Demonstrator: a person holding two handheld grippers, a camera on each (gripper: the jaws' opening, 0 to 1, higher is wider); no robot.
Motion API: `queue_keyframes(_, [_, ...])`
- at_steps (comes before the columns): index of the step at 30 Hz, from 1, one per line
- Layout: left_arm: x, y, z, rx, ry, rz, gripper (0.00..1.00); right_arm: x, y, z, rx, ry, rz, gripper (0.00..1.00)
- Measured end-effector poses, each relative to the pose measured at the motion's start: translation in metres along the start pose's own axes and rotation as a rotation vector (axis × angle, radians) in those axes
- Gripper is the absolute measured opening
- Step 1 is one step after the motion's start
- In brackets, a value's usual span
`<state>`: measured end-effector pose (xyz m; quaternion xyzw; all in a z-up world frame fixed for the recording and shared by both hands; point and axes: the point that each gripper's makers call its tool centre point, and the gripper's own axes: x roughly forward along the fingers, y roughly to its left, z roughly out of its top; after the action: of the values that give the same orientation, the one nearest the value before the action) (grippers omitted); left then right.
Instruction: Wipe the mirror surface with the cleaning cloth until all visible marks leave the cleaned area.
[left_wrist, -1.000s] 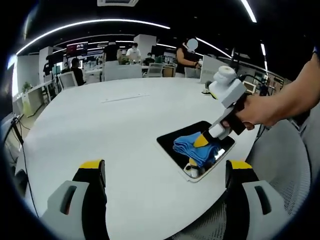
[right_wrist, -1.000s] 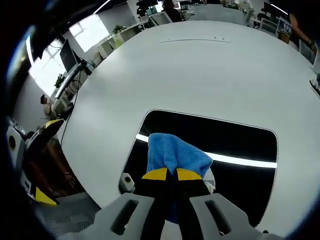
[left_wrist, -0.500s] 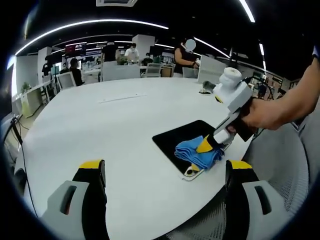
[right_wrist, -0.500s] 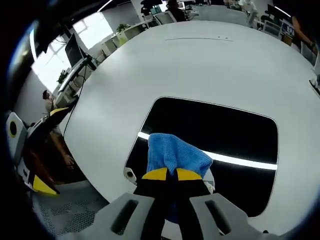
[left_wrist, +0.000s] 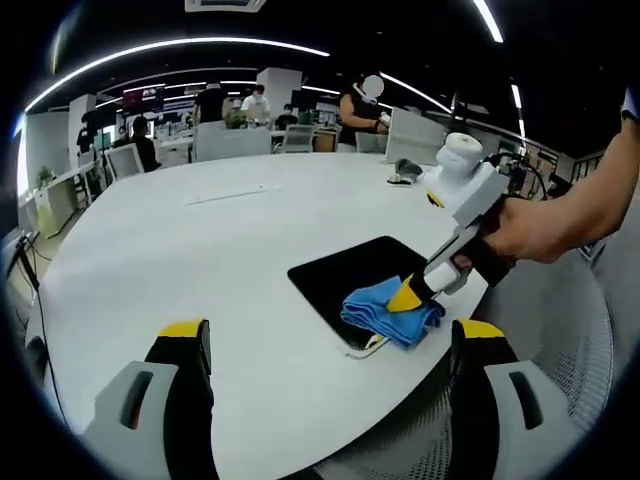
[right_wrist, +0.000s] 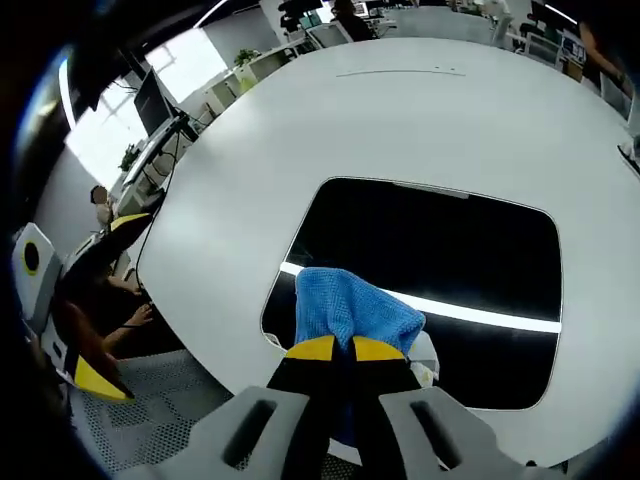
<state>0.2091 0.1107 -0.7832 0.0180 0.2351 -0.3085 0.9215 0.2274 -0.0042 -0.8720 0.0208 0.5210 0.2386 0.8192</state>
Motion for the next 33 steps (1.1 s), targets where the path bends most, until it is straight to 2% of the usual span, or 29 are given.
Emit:
queue_keyframes(6, [-0.002,0.002,-0.004,0.018,0.000,0.031,0.99,-0.001,0.001,-0.001,-0.003,0.004,0.003,0.00])
queue_keyframes(7, [-0.001,0.005,-0.005,0.063,0.004,0.052,0.99,-0.001,0.001,-0.001,-0.005,0.004,0.004,0.00])
queue_keyframes(8, [0.001,0.001,-0.010,0.113,0.030,0.033,0.99,-0.001,0.001,-0.001,-0.009,0.004,0.004,0.00])
queue_keyframes(9, [0.003,-0.005,-0.013,0.103,0.050,0.004,0.99,-0.001,0.001,-0.001,-0.010,0.004,0.004,0.00])
queue_keyframes(12, [0.005,0.002,-0.003,0.054,0.002,0.034,0.99,-0.001,0.001,-0.003,-0.011,0.007,0.005,0.00])
queue_keyframes(14, [0.005,0.001,-0.006,0.030,0.026,0.026,0.99,-0.002,0.001,-0.004,-0.008,0.007,0.007,0.00])
queue_keyframes(23, [-0.001,-0.008,-0.011,0.060,0.035,-0.006,0.99,-0.003,0.001,-0.006,0.005,0.005,0.013,0.00])
queue_keyframes(33, [-0.004,-0.003,-0.015,0.054,0.046,0.011,0.99,-0.002,0.000,-0.003,0.007,0.007,0.020,0.00])
